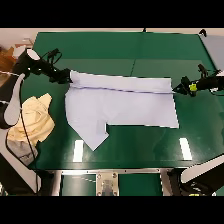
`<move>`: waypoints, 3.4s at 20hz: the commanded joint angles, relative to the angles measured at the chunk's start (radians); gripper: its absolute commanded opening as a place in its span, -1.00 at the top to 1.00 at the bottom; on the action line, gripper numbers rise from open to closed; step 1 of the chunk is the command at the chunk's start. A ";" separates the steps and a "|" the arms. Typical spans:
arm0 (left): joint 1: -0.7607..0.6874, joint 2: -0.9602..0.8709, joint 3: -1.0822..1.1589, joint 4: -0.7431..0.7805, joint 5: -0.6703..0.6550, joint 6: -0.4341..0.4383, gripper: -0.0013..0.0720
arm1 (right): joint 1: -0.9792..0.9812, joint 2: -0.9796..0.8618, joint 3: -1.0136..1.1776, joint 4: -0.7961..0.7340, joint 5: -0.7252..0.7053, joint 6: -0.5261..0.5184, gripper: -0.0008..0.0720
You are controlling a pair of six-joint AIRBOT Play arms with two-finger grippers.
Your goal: Fold the shirts.
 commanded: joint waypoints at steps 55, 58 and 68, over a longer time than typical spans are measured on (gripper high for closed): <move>-0.168 0.756 -1.190 -0.359 0.299 0.039 0.89 | -0.167 0.626 -1.115 0.271 -0.449 -0.074 -0.09; -0.168 0.795 -1.180 -0.307 0.290 0.030 0.89 | -0.192 0.627 -1.100 0.225 -0.390 -0.085 0.65; -0.169 1.095 -1.103 -0.027 -0.011 -0.209 0.90 | -0.202 0.821 -1.071 -0.075 -0.154 0.108 0.94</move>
